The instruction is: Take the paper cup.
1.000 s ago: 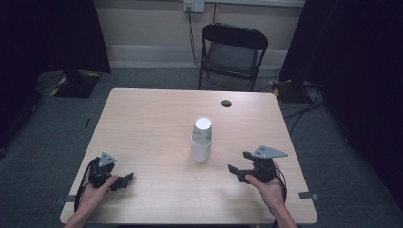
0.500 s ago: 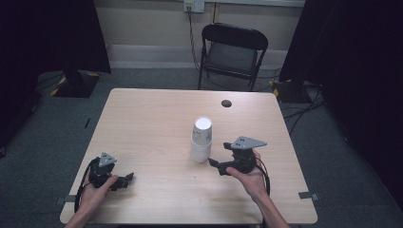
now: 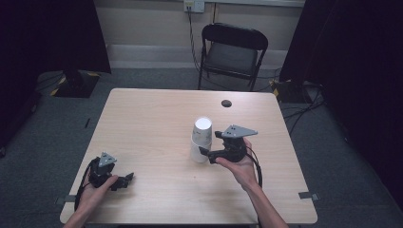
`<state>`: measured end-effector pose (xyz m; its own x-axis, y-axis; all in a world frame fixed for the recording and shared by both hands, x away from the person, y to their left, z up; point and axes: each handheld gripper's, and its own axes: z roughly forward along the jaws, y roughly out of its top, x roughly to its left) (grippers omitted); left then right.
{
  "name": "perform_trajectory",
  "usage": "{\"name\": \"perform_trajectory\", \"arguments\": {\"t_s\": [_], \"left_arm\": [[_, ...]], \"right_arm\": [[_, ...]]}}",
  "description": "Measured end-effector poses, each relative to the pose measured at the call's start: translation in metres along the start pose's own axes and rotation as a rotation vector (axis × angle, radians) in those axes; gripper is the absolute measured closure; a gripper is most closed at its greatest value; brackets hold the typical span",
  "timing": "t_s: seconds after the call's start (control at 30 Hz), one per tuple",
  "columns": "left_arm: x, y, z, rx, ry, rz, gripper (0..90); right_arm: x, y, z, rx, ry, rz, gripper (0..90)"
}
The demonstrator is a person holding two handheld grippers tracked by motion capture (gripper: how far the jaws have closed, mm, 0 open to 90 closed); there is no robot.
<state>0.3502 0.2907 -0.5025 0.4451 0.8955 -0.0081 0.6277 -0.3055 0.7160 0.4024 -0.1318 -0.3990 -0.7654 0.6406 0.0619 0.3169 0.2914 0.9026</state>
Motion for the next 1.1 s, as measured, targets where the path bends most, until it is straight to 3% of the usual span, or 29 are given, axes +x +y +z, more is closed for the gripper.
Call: {"name": "perform_trajectory", "arguments": {"t_s": [0.07, 0.17, 0.53, 1.1], "left_arm": [[0.000, 0.000, 0.000, 0.000, 0.000, 0.000, 0.0], [0.000, 0.000, 0.000, 0.000, -0.001, -0.002, 0.0], [0.000, 0.000, 0.000, 0.000, 0.000, 0.000, 0.0], [0.000, 0.000, 0.000, 0.000, -0.001, 0.000, 0.0]], "right_arm": [[-0.002, 0.003, 0.002, -0.009, 0.005, 0.008, 13.6], [-0.003, 0.008, 0.004, -0.012, -0.017, -0.018, 15.7], [-0.008, 0.021, 0.022, -0.007, -0.007, -0.045, 14.8], [-0.015, 0.023, 0.038, -0.038, 0.008, -0.019, 27.7]]}}
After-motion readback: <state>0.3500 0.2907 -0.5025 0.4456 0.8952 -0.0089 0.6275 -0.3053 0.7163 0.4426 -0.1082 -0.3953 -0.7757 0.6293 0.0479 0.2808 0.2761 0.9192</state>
